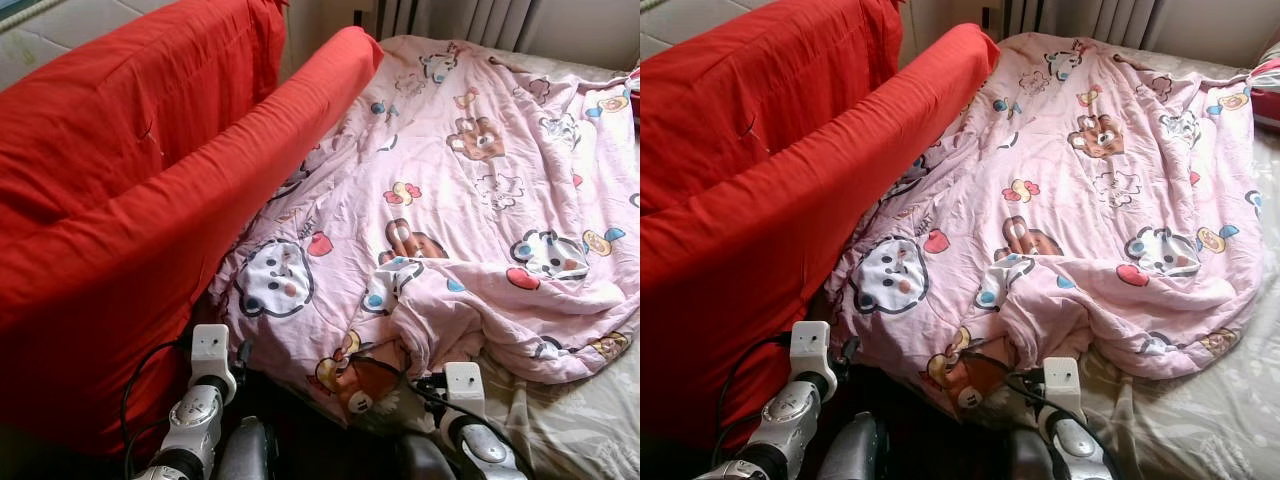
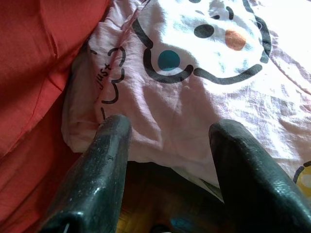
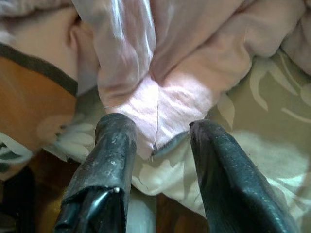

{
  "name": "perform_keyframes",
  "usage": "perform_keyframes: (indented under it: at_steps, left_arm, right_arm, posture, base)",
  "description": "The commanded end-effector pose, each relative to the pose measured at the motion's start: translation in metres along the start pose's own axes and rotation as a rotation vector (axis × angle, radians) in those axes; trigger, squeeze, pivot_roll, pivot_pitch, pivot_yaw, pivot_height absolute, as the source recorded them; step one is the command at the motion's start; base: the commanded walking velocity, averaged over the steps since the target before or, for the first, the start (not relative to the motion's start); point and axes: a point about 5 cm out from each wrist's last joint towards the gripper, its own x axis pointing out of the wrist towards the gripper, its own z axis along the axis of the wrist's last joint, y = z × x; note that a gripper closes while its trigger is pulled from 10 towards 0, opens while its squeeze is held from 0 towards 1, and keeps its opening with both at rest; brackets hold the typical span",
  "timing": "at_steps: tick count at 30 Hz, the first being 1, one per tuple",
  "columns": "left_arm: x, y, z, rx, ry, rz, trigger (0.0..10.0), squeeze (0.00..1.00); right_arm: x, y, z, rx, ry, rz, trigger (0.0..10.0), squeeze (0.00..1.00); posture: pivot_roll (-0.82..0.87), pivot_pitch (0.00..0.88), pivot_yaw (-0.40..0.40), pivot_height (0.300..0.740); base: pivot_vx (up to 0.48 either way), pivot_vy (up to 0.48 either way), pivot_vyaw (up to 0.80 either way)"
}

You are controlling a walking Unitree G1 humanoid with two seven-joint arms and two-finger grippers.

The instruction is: Clean up the room

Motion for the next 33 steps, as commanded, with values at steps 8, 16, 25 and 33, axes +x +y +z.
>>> perform_keyframes:
  at_steps: [8,16,25,33]
  left_arm:
    - [-0.002,0.0,-0.004,-0.007,0.016,-0.005,10.0,0.0]
    - [0.001,-0.002,0.003,-0.005,-0.006,-0.025,10.0,0.0]
    - [0.003,-0.004,0.008,0.0,-0.036,-0.042,10.0,0.0]
    - [0.003,-0.004,0.009,-0.001,-0.04,-0.047,10.0,0.0]
  right_arm:
    - [-0.001,0.0,-0.005,0.003,0.02,-0.015,10.0,0.0]
    - [0.001,0.0,0.0,0.031,0.022,-0.025,10.0,0.0]
    - [0.004,0.0,0.009,0.047,0.001,-0.021,10.0,0.0]
    - [0.003,0.004,0.008,0.044,0.004,-0.001,10.0,0.0]
  posture:
    - [-0.06,0.184,0.041,0.614]
    - [-0.06,0.192,0.045,0.614]
    - [-0.05,0.209,0.05,0.614]
    - [-0.05,0.215,0.05,0.614]
  base:
    - [0.0,0.0,0.0]
    - [0.0,0.0,0.0]
    - [0.028,0.0,0.0]
    - [0.276,0.0,0.0]
